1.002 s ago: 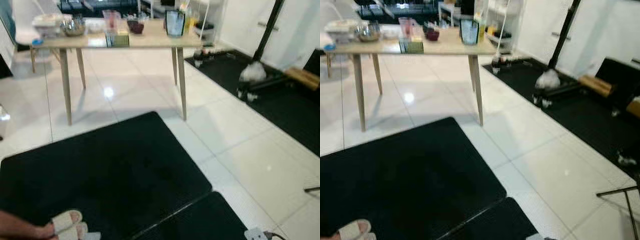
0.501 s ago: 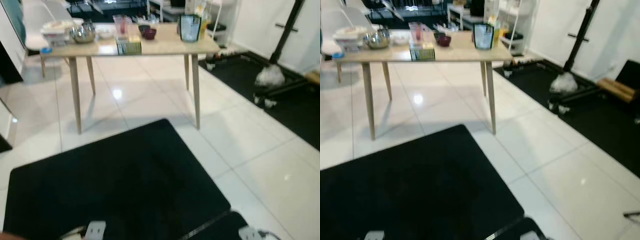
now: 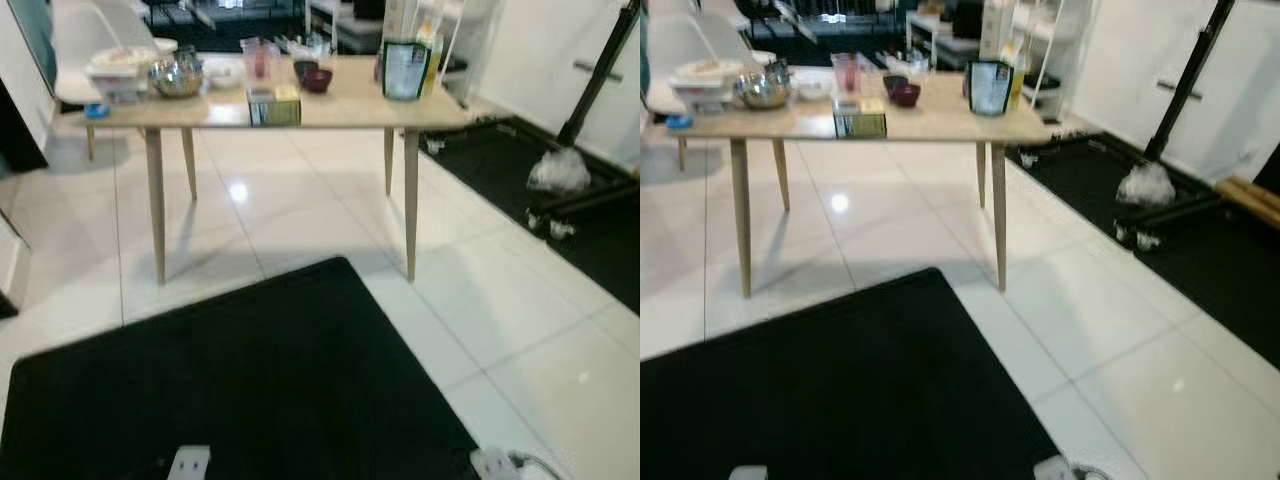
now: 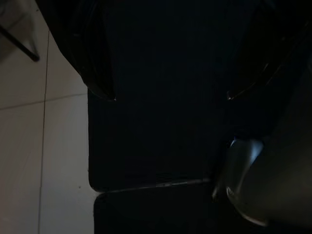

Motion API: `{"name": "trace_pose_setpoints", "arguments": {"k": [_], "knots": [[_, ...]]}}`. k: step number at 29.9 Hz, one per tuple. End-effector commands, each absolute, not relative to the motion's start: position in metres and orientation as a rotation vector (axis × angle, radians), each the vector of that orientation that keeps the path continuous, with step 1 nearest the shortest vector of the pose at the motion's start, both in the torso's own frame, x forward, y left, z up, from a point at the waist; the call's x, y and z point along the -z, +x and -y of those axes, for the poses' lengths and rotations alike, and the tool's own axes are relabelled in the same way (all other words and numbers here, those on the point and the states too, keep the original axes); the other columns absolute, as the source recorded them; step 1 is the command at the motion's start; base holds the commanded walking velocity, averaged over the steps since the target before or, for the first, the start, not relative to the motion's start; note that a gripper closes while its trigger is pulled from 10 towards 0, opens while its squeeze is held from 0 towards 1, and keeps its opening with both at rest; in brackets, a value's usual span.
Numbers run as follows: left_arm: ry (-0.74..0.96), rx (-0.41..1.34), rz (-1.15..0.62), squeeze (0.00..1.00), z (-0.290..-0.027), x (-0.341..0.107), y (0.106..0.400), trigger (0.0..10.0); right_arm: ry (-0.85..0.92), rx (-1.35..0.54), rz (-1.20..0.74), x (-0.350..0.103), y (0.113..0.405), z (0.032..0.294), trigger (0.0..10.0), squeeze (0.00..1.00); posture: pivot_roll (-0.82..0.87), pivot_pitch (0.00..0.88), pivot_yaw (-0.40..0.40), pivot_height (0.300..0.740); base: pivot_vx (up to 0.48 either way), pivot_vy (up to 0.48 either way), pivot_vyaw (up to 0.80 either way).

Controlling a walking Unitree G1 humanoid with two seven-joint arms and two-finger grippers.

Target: Restocking fridge

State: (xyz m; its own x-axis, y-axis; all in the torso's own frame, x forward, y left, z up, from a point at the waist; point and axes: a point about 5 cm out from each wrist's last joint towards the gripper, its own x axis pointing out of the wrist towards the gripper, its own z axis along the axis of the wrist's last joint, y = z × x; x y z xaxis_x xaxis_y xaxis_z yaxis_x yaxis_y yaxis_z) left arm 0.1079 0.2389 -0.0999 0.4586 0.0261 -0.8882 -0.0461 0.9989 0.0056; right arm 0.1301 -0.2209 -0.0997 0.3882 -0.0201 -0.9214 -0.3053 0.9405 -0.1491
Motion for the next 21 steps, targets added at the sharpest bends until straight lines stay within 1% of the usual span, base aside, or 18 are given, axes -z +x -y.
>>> {"name": "trace_pose_setpoints", "arguments": {"k": [1, 6, 14, 21], "knots": [[-0.032, -0.033, -1.107, 0.00, -0.2322, 0.1027, 0.1036, 10.0, -0.331, -0.190, -1.167, 0.0993, 0.1304, 0.2227, 10.0, 0.00, -0.02, 0.000, -0.028, 0.740, 0.364, 0.000, 0.00], [-0.031, -0.026, -1.112, 0.00, -0.2315, 0.1032, 0.1024, 10.0, -0.344, -0.208, -1.167, 0.0990, 0.1310, 0.2225, 10.0, 0.00, -0.02, 0.000, -0.030, 0.740, 0.363, 0.000, 0.00], [-0.023, -0.023, -1.095, 0.00, -0.2335, 0.1007, 0.1099, 10.0, -0.349, -0.201, -1.160, 0.0974, 0.1340, 0.2256, 10.0, 0.00, -0.02, 0.000, -0.031, 0.740, 0.362, 0.000, 0.00], [-0.029, -0.021, -1.093, 0.00, -0.2311, 0.1011, 0.1107, 10.0, -0.343, -0.207, -1.164, 0.0985, 0.1322, 0.2231, 10.0, 0.00, -0.02, 0.000, -0.033, 0.740, 0.365, 0.000, 0.00]]}}
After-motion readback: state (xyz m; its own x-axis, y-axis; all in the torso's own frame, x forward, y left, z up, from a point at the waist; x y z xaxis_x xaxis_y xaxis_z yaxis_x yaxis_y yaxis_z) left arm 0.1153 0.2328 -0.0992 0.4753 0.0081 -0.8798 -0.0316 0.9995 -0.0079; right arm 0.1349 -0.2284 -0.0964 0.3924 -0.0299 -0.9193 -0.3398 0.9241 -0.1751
